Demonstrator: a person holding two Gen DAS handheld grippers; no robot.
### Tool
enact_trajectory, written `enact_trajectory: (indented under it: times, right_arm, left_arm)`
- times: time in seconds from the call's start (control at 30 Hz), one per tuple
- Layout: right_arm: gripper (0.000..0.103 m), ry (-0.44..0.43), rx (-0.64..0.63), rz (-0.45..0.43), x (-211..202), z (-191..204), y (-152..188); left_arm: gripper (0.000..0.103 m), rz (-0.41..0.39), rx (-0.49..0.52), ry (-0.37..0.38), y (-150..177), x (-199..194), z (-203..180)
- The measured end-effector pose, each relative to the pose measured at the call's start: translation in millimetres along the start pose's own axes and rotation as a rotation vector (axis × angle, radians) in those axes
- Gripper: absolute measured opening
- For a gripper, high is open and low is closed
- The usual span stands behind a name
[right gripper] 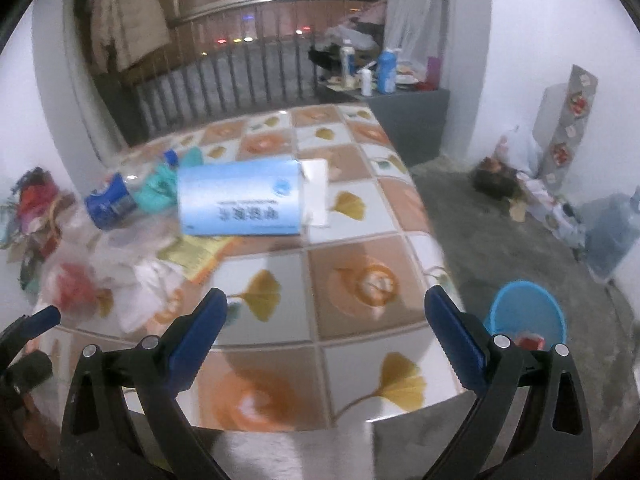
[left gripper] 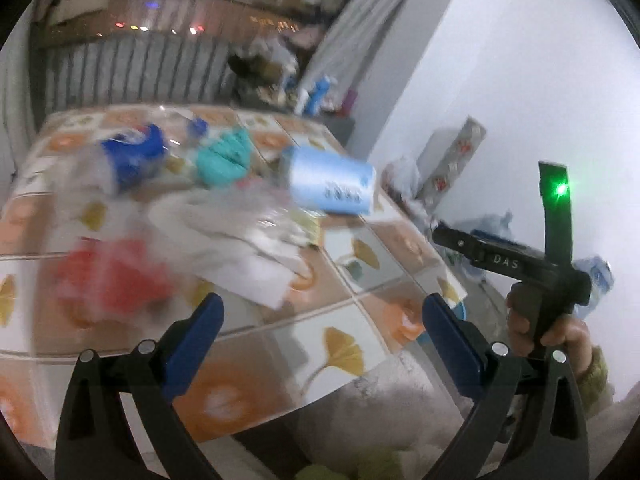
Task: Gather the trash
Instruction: 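Move both tools back toward the table clutter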
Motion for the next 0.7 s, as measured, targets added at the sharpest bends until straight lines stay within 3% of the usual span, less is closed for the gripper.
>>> enact_trajectory:
  times: [0.1, 0.23, 0.37, 0.5, 0.7]
  right_arm:
    - [0.095, -0.059, -0.007, 0.000, -4.1, 13.9, -2.7]
    - [0.089, -0.178, -0.029, -0.006, -7.4, 48.4, -13.3]
    - [0.081, -0.324, -0.036, 0.018, -12.3, 85.8, -20.9]
    - [0.070, -0.444, -0.061, 0.078, -15.3, 134.3, -24.5]
    - [0.058, -0.557, -0.126, 0.188, -5.1, 206.7, -31.0]
  left_arm:
    - [0.097, -0.067, -0.033, -0.017, -4.8, -24.6, 20.2]
    - [0.097, -0.152, -0.113, -0.100, -15.9, -54.9, 70.1]
    - [0.097, -0.146, -0.249, -0.174, -18.4, -65.4, 126.1]
    - [0.086, -0.125, -0.330, -0.155, -12.5, -64.2, 155.0]
    - [0.060, -0.110, -0.478, -0.037, 1.5, -63.0, 170.0]
Point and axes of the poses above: each gripper's, at about its wrist camera, not at the fingertips, and x roughly the way its jaws point, z to its left, y to its underside, the point moved 9 cm from there along x, roughly the way its jaws point, and after that the axes turned 7 degrees about y, right-handed, at the moved point
